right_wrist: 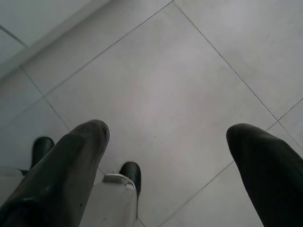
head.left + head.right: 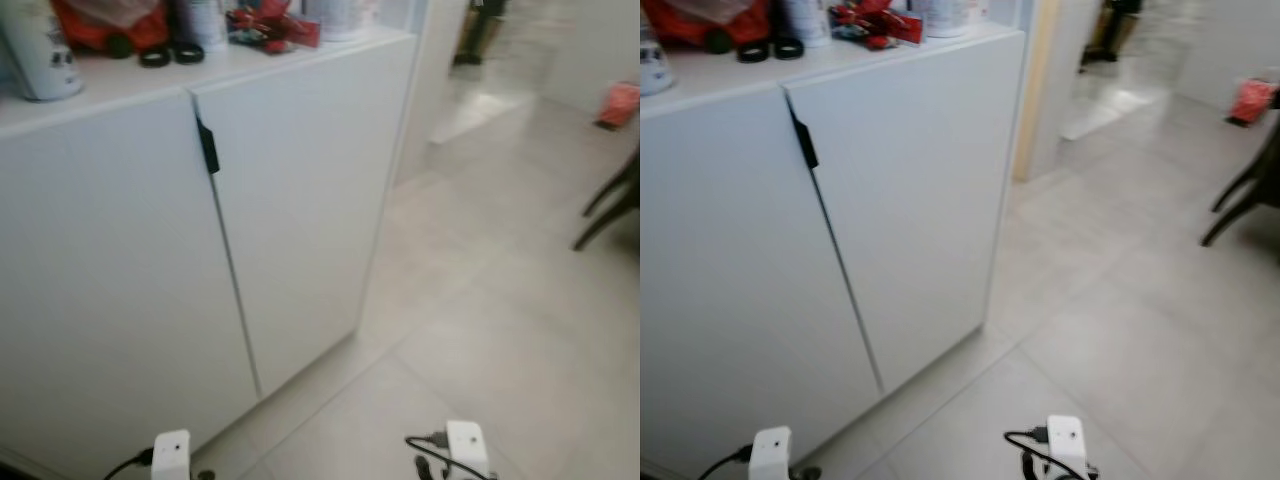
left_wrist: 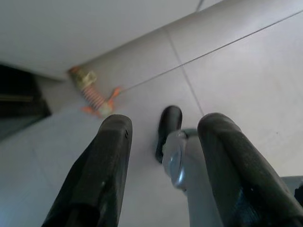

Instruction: Restocking fridge

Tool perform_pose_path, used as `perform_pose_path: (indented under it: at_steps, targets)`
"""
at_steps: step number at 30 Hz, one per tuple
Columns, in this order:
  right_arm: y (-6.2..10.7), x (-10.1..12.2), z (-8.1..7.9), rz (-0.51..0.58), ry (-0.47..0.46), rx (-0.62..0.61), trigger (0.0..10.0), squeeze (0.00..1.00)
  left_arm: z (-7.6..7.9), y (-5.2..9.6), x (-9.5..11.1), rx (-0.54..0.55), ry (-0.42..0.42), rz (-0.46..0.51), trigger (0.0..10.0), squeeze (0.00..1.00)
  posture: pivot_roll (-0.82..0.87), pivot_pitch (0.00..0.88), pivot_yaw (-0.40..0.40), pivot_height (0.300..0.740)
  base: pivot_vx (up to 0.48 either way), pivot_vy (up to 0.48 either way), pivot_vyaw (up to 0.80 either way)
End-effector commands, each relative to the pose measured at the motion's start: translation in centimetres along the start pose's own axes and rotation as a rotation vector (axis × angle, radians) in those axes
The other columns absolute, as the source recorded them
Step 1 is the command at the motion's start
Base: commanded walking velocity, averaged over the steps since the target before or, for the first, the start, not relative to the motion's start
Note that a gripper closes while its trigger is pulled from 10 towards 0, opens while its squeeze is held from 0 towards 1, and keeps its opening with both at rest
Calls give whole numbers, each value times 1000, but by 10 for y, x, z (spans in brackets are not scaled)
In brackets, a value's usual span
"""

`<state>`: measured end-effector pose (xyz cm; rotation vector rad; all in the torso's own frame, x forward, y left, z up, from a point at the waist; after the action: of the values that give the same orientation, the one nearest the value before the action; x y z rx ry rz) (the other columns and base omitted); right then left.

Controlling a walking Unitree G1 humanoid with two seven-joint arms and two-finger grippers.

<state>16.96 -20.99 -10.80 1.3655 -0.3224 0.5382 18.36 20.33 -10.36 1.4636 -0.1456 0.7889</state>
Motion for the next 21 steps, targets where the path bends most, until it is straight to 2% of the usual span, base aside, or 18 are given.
perform_pose_path:
  at_steps: [1,21]
  targets:
    - [-1,4,-4,6,-4,9,10000,0,-7,1,-3,23,-15,-9,10000,0,-116,0,-39,740,0,0,800]
    - [-1,4,-3,8,5,9,10000,0,-3,1,-8,13,-17,-21,10000,0,-121,0,-44,740,0,0,800]
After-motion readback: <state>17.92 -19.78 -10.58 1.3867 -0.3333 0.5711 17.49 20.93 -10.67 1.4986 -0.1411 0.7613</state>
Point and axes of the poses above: a point about 5 cm out from each wrist's last joint towards the gripper, its own y axis pointing back from the gripper into the wrist, its own x axis along the axis of the wrist's last joint, z = x × y, the point moved 2 cm from there along -y, pointing out of the wrist towards the gripper, and after that the axes turned 13 degrees about y, right-handed, at the moved point
